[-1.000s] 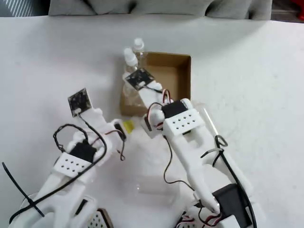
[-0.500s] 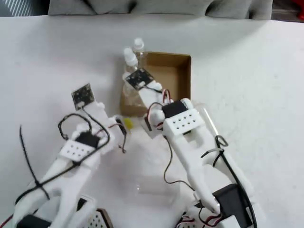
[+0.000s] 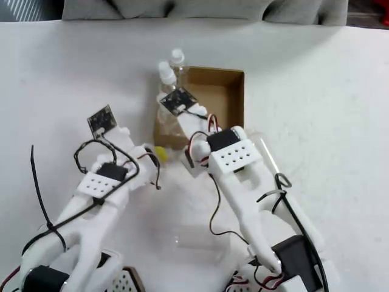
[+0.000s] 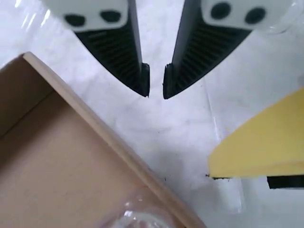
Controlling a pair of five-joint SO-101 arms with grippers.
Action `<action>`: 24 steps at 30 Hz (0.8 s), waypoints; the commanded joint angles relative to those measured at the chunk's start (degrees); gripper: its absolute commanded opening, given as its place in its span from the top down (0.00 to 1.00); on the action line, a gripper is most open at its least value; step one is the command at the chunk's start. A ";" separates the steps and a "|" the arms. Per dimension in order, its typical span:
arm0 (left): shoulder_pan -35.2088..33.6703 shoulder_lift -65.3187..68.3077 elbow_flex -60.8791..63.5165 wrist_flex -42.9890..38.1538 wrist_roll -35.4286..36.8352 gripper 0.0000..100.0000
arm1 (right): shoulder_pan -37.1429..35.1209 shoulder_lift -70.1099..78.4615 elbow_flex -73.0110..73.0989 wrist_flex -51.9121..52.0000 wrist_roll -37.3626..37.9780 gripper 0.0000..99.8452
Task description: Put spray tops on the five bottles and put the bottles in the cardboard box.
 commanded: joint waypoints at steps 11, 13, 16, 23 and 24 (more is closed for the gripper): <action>-0.57 10.95 -6.33 -2.02 0.35 0.78 | 0.48 -1.98 -0.44 -0.84 0.44 0.97; -0.57 12.79 -7.21 -2.11 0.35 0.78 | 0.40 -1.98 -0.35 -0.84 0.44 0.97; -0.57 13.58 -7.47 -2.55 0.53 0.78 | 0.48 -1.98 -0.35 -0.84 0.44 0.97; 0.04 13.85 -7.12 -4.66 0.53 0.80 | 0.40 -1.98 -0.35 -0.84 0.44 0.97; 0.48 13.85 -7.12 -4.75 0.35 0.83 | 0.40 -1.98 -0.35 -0.84 0.44 0.97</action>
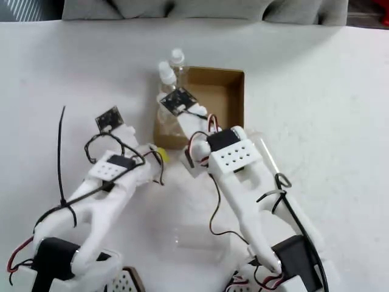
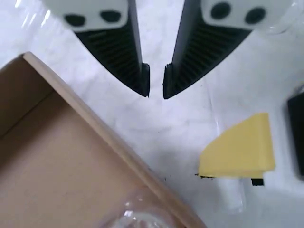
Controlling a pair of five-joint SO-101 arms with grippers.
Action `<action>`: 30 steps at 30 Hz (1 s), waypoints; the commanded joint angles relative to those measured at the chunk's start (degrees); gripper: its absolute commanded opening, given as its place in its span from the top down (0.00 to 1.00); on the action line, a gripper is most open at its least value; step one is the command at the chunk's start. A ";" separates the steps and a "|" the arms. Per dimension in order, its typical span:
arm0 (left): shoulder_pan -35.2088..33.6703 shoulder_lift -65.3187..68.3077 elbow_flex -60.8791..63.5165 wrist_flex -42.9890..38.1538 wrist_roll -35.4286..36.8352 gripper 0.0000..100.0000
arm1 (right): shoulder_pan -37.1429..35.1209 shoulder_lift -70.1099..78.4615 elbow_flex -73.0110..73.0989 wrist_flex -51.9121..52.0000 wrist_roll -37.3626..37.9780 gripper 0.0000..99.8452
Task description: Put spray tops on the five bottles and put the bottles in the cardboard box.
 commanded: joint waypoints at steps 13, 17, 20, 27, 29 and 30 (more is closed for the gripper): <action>0.40 0.04 -2.55 -1.58 -1.76 0.98 | 0.57 -1.89 -0.26 -0.84 0.62 0.97; -4.44 -0.40 -3.08 1.58 -4.31 0.98 | 0.57 -1.89 -0.26 -0.84 0.70 0.97; -7.34 -0.48 -3.16 2.99 -6.51 0.97 | 0.57 -1.89 -0.26 -0.84 0.88 0.97; -6.20 -0.48 -3.16 3.60 -6.33 0.93 | 0.57 -1.89 -0.26 -0.75 0.97 0.97; -6.37 -0.57 -3.16 4.04 -5.36 0.85 | 0.57 -1.89 -0.26 -0.75 0.97 0.97; -6.11 -0.57 -3.25 5.27 -4.40 0.80 | 0.57 -1.89 -0.26 -0.75 0.97 0.97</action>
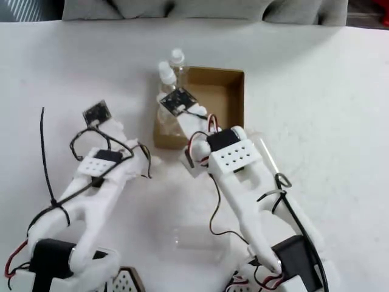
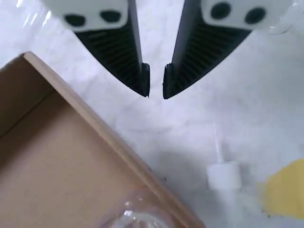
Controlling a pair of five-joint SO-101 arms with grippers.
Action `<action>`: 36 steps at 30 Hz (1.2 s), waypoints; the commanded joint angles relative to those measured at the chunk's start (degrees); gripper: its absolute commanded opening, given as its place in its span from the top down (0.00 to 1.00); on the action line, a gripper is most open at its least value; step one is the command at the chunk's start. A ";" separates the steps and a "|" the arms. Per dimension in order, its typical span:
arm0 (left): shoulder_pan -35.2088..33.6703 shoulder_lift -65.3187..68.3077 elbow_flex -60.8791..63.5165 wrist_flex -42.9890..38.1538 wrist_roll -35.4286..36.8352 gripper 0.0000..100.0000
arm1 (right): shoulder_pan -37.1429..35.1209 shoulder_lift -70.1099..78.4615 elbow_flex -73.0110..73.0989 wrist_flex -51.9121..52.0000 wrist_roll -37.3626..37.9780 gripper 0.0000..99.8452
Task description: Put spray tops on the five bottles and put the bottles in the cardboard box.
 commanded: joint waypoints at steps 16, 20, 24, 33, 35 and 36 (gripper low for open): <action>3.21 0.22 -14.68 18.64 2.37 0.68 | 0.57 -1.89 -0.26 -0.75 0.70 0.97; 5.85 4.35 -12.31 11.60 2.37 0.76 | 0.48 -1.89 -0.26 -0.75 0.70 0.97; 5.58 7.78 -13.71 9.85 2.29 0.87 | 0.57 -1.89 -0.26 -0.75 0.70 0.97; 6.46 8.22 -12.57 7.03 5.80 0.66 | 0.57 -1.89 -0.26 -0.75 0.70 0.97; 6.46 8.22 -12.48 7.12 5.89 0.66 | 0.57 -1.89 -0.26 -0.75 0.70 0.97; 6.29 8.22 -12.48 6.95 5.98 0.67 | 0.57 -1.89 -0.26 -0.75 0.70 0.97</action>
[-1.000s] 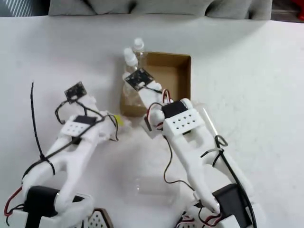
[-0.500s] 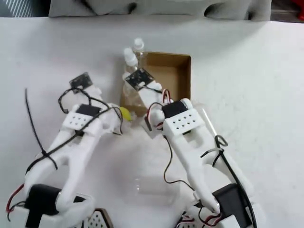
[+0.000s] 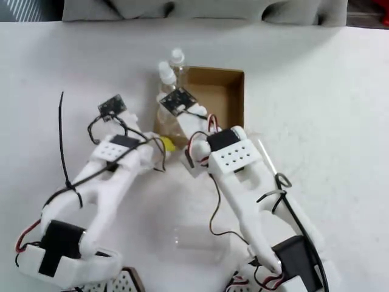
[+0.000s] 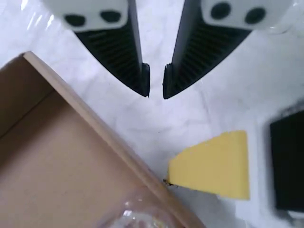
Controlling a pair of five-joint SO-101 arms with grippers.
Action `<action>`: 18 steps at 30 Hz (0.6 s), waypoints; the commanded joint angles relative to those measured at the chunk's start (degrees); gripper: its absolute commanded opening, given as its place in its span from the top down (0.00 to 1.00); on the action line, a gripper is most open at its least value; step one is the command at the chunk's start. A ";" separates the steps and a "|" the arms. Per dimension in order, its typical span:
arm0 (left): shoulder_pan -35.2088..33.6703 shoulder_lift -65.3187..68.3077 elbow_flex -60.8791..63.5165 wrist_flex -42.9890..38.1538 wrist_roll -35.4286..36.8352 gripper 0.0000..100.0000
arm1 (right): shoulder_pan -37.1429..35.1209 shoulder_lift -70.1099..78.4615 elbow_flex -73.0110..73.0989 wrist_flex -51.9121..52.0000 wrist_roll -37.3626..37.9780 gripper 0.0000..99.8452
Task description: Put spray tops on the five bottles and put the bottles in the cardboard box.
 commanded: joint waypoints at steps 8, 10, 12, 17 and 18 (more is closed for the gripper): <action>-0.57 9.36 -3.96 -3.08 2.81 0.78 | 0.57 -1.89 -0.18 -0.75 0.70 0.97; -0.75 11.56 -7.03 0.18 2.81 0.78 | 0.57 -1.89 -0.18 -0.75 0.70 0.97; -0.57 12.18 -8.62 2.55 2.64 0.78 | 0.57 -1.89 -0.18 -0.75 0.70 0.97; -0.57 11.91 -8.62 2.99 2.55 0.79 | 0.57 -1.89 -0.09 -0.66 0.70 0.97; -0.66 11.82 -8.62 3.08 2.46 0.81 | 0.57 -1.89 -0.09 -0.66 0.70 0.97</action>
